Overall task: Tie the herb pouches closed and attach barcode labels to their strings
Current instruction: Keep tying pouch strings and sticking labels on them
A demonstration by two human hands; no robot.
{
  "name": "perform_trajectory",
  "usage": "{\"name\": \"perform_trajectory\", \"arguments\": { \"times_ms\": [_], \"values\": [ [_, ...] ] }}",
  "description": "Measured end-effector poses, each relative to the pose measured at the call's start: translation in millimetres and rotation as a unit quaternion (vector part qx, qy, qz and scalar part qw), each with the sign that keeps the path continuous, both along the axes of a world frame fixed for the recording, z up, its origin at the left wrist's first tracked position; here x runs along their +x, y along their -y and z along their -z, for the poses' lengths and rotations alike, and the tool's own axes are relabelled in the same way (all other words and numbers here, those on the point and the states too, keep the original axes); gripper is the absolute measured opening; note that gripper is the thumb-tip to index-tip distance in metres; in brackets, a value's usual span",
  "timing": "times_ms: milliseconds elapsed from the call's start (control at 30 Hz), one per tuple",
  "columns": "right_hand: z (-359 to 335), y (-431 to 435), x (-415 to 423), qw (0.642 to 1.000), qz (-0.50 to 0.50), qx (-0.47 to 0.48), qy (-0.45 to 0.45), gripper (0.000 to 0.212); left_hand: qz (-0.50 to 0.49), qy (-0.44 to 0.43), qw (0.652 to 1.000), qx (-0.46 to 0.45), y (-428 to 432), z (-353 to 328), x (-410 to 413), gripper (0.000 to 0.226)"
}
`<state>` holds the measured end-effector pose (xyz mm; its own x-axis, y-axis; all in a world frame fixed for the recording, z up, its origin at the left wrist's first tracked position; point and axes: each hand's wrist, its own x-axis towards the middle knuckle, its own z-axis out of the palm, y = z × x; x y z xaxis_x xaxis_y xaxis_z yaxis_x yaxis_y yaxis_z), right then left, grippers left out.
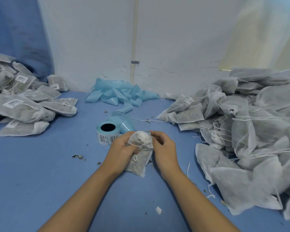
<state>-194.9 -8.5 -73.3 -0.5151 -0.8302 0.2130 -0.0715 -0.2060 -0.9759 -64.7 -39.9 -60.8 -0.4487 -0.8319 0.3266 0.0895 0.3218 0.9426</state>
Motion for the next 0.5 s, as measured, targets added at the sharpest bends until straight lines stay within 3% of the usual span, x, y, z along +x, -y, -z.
{"name": "perform_trajectory", "arguments": {
  "times_ms": [500],
  "values": [
    [0.2, 1.0, -1.7, 1.000, 0.025, -0.009, 0.009, 0.021, -0.018, 0.001, 1.000, 0.006, 1.1, 0.6, -0.2, 0.037]
  ]
}}
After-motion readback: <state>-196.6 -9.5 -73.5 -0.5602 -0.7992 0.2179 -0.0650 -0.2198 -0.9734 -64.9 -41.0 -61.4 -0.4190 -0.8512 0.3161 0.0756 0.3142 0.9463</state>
